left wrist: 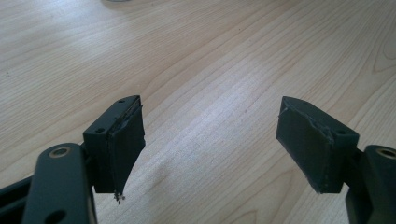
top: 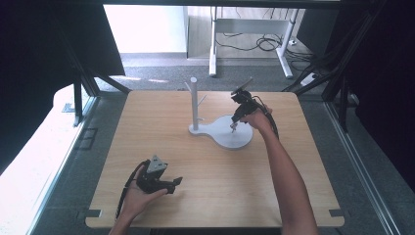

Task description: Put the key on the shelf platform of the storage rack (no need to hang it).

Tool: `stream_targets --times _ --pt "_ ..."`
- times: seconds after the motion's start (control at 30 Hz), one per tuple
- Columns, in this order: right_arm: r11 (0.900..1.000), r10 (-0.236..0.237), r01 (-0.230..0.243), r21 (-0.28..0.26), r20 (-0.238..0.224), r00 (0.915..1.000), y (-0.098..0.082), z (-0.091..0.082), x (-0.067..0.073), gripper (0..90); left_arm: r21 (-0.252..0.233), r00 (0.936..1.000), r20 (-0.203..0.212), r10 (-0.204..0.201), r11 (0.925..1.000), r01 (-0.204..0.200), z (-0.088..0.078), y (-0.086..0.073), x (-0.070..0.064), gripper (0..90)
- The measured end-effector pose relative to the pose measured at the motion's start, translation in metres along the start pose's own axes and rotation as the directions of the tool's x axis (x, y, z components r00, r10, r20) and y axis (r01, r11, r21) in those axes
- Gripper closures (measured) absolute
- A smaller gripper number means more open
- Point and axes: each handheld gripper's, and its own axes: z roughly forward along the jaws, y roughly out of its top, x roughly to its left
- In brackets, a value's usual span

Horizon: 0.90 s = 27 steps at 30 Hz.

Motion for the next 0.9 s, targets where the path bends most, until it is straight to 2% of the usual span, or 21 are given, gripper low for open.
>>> stream_targets --times 0.33,0.57,0.8,0.9 --pt "1.0 -0.009 0.009 -0.001 0.005 1.0 0.0 0.014 0.005 89.6 -0.004 1.0 -0.001 -0.001 1.0 0.001 -0.001 0.0 0.0 23.7" --pt "1.0 0.002 -0.002 0.015 0.021 0.9998 -0.006 0.029 0.001 89.2 0.001 1.0 0.001 0.001 1.0 -0.001 0.0 0.0 -0.001 23.6" --pt "1.0 0.006 -0.007 0.01 0.015 0.9999 -0.01 0.035 -0.001 88.5 0.005 1.0 -0.001 0.001 1.0 -0.001 0.0 0.0 -0.001 23.6" --pt "1.0 -0.001 0.001 0.005 0.018 0.9998 -0.012 0.036 -0.002 79.8 0.001 1.0 0.001 0.002 1.0 -0.002 0.0 0.0 -0.001 23.5"
